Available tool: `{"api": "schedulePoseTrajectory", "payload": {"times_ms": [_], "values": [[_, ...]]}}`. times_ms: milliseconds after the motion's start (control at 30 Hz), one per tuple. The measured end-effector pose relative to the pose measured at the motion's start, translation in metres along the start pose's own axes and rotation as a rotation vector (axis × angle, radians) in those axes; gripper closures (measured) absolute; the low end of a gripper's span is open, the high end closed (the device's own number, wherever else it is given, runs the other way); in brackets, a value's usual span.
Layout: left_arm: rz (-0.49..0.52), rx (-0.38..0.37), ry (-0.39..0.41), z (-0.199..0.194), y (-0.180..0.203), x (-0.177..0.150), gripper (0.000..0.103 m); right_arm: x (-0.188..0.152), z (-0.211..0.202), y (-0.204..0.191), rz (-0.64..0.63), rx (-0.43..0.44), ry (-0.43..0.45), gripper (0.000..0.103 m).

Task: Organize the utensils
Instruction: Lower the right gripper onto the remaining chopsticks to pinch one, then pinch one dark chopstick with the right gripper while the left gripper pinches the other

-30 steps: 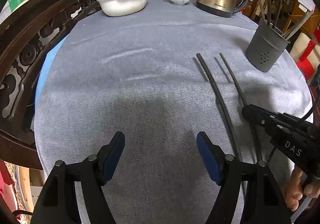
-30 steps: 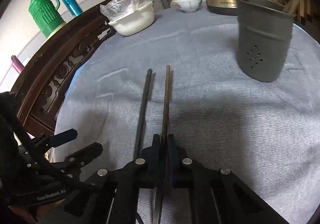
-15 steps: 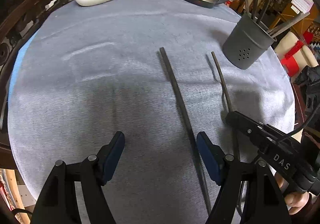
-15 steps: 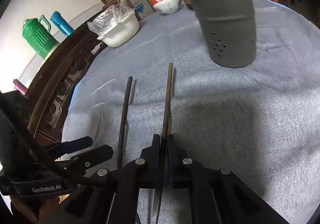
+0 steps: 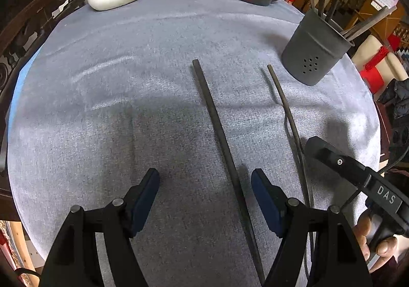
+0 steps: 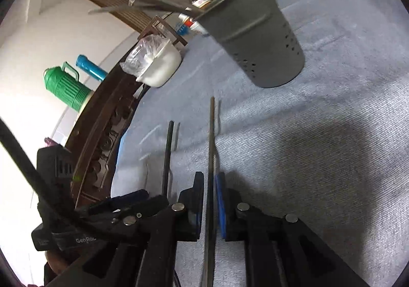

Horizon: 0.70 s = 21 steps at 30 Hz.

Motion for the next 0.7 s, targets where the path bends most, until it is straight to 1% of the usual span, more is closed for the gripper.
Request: {"api": "schedulePoseTrajectory", "payload": {"times_ms": [133,200,267,300,367,400,467,533,667,700], "values": [[0.018,0.014,0.011,0.003,0.003,0.003,0.029,0.002,-0.001,0.003,0.014,0.011,0.017,0.089],[0.032,0.026,0.026,0.004,0.005,0.004,0.033,0.001,-0.003,0.004,0.01,0.012,0.018,0.089],[0.046,0.046,0.043,0.007,0.006,0.006,0.042,-0.001,-0.004,0.003,-0.001,0.01,0.018,0.089],[0.049,0.048,0.047,0.006,0.005,0.007,0.044,-0.001,-0.003,0.001,-0.008,0.01,0.018,0.089],[0.055,0.045,0.058,0.006,0.005,0.008,0.054,-0.001,-0.004,0.0,-0.022,0.01,0.026,0.089],[0.058,0.044,0.061,0.007,0.005,0.008,0.056,-0.001,-0.004,-0.001,-0.026,0.006,0.03,0.089],[0.069,0.042,0.067,0.006,0.005,0.009,0.07,-0.002,-0.004,0.0,-0.029,0.005,0.031,0.089],[0.081,0.036,0.069,0.005,0.004,0.007,0.078,-0.001,-0.004,0.0,-0.024,0.007,0.036,0.089],[0.086,0.008,0.062,0.0,-0.007,0.003,0.088,0.001,-0.006,0.005,-0.005,0.008,0.048,0.089],[0.087,0.002,0.061,-0.001,-0.008,0.001,0.089,0.001,-0.006,0.006,-0.001,0.009,0.051,0.089]]}}
Point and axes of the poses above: each gripper's, at about its wrist camera, not at the fingertips, and z roughly the way its jaws point, y to its right, x to its top, the point moved 5 cm from there along z, roughly the way its jaws point, and after that the axes turned 3 degrees about x, right-handed, at the moved point
